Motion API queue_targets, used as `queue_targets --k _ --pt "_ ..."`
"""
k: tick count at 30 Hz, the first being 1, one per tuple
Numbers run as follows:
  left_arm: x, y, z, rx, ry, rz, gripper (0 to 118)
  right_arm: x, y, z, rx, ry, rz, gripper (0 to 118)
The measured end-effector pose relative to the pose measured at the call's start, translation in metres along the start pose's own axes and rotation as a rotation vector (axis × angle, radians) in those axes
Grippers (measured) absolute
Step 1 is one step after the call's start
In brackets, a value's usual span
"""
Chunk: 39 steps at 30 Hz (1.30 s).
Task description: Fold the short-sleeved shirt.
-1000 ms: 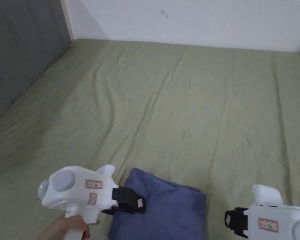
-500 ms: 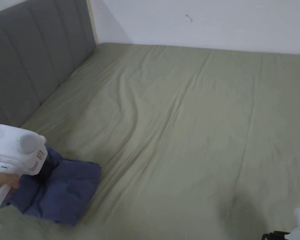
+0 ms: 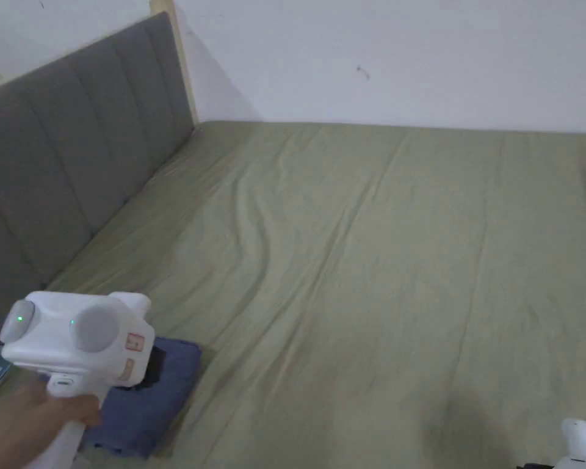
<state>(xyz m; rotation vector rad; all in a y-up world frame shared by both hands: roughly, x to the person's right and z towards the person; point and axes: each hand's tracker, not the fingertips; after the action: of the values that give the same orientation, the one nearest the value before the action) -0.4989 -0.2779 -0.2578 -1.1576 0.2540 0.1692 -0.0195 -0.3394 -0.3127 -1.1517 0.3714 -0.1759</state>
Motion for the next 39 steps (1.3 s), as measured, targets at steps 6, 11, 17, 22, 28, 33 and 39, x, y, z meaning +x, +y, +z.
queue_targets --k 6,11,17,22,28,33,39 --pt "0.079 -0.037 0.023 0.107 -0.071 -0.010 0 0.007 -0.004 0.023 0.052 0.016 0.001 0" --pt "0.140 -0.054 0.057 0.269 -0.041 -0.078 0 -0.002 -0.002 0.045 0.148 -0.045 0.096 0" --pt "0.171 -0.059 0.108 0.483 0.074 -0.080 0 -0.022 0.008 0.085 0.329 -0.079 0.141 0" --pt "0.196 -0.067 0.154 0.692 0.138 -0.096 0 -0.045 0.023 0.133 0.564 -0.178 0.167 0" --pt "0.223 -0.073 0.198 0.943 0.215 -0.098 0 -0.072 0.030 0.188 0.842 -0.331 0.211 0" --pt "0.226 -0.079 0.214 1.013 0.157 -0.103 26 -0.087 0.014 0.217 0.971 -0.388 0.237 0" --pt "0.228 -0.090 0.219 1.073 0.131 -0.087 115 -0.095 0.001 0.229 1.037 -0.393 0.241 55"
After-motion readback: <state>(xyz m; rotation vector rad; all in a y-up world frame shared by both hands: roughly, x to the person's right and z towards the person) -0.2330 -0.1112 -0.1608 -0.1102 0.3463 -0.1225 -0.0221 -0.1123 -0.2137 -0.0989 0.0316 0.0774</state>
